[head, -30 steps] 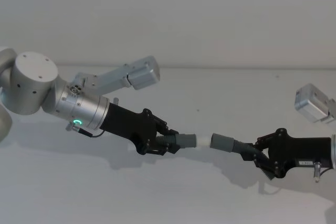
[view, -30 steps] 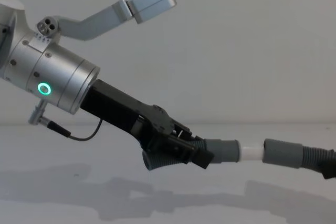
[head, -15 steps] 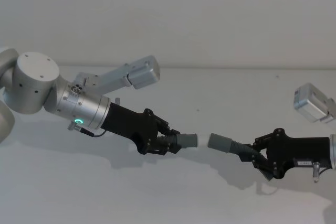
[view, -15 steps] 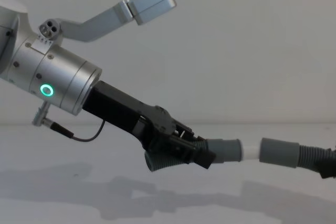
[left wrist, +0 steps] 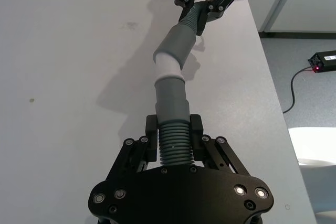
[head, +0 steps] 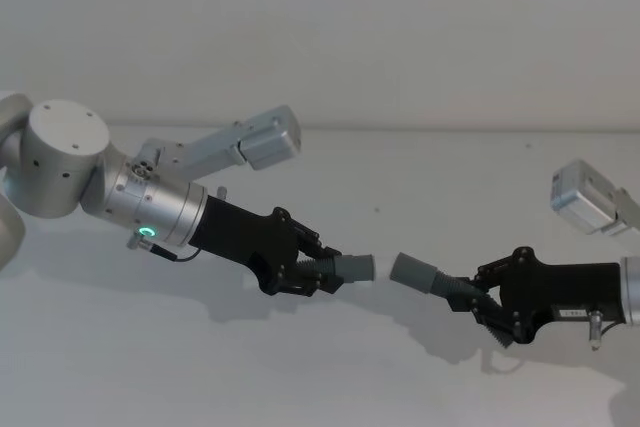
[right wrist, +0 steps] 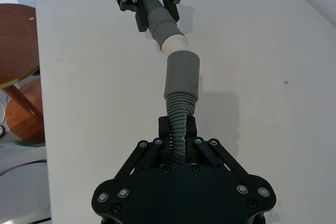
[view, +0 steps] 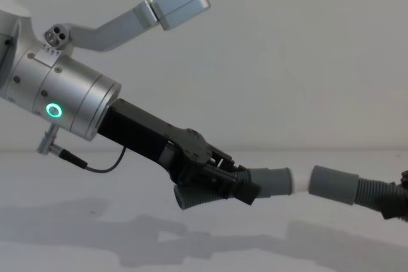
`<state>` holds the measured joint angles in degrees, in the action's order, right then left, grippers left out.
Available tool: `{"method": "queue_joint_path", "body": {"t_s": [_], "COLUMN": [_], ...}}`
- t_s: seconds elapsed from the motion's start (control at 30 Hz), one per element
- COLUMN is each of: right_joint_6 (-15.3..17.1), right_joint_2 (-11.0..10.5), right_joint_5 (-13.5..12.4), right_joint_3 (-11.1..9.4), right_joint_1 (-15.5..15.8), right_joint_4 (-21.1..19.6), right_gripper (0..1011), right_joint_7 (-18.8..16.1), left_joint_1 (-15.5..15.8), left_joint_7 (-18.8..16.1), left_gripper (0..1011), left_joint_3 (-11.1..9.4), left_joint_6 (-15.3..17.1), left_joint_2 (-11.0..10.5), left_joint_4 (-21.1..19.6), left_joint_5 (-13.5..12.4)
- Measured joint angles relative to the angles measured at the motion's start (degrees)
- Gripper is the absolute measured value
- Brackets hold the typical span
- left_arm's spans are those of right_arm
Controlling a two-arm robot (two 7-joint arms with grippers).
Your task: Use both hands to pick up one end of the pipe from the table, align the ends, and insert them.
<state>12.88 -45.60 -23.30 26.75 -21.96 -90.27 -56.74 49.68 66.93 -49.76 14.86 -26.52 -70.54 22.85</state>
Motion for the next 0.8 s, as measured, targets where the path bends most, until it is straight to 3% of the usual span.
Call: {"method": "queue_joint_path", "body": {"t_s": [0.8], "right_joint_6": [0.4], "right_joint_2": [0.08], "right_joint_5": [-0.18], "right_joint_3": [0.56], "right_joint_1": [-0.24], "right_joint_4": [-0.33], "right_gripper": [134], "right_joint_7": [0.47], "left_joint_1": [-0.02], "left_joint_7": [0.19], "left_gripper": [342], "left_joint_3": [-0.19], "left_joint_6": [-0.25], "left_joint_2": [-0.26], "left_joint_4": [-0.12], "left_joint_5": [0.5]}}
